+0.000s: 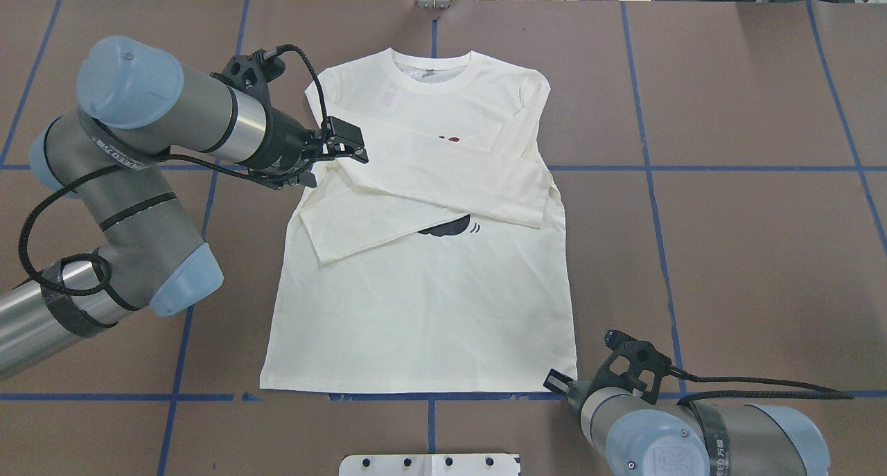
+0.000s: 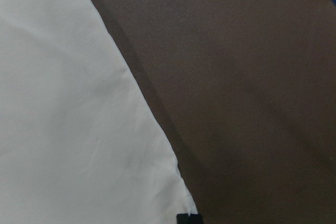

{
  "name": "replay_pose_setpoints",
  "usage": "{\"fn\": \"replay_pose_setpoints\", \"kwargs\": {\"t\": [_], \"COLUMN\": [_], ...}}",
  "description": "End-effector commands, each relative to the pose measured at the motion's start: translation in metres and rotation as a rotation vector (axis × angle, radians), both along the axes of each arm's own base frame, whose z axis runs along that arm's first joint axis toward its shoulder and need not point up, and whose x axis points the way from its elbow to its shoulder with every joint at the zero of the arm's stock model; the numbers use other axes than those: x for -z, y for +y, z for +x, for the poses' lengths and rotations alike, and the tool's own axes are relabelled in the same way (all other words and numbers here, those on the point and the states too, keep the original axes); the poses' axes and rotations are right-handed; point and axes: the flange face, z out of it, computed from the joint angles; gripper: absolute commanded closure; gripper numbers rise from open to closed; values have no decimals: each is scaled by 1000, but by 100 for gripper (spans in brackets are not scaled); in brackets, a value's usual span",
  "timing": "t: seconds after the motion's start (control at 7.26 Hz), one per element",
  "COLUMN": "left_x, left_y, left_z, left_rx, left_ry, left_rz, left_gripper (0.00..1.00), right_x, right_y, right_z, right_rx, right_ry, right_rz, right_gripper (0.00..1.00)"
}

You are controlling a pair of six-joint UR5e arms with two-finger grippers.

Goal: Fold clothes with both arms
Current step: 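Move both grippers to the shirt hem nearest the robot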

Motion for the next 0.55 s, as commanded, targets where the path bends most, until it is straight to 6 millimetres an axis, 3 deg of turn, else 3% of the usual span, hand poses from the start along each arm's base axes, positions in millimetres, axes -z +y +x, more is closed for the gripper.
{"fn": "replay_pose_setpoints", "kwargs": {"t": [0.0, 0.14, 0.28, 0.41], "left_x": [2, -12, -41, -73], "left_y": [1, 42, 119, 166], "left_z": [-2, 13, 32, 24], "left_rx": [51, 102, 154, 154], "left_ry": [-40, -120, -203, -260], "left_rz": [-39, -94, -101, -137], "left_gripper": [2, 2, 2, 2], "right_x": [-1, 8, 19, 27], "right_y": [0, -1, 0, 0], "right_z": [1, 6, 13, 19], "right_rx": [-6, -7, -6, -5], "right_ry": [3, -16, -41, -59], "right_rz": [10, 12, 12, 12], "right_gripper": [100, 100, 100, 100]}}
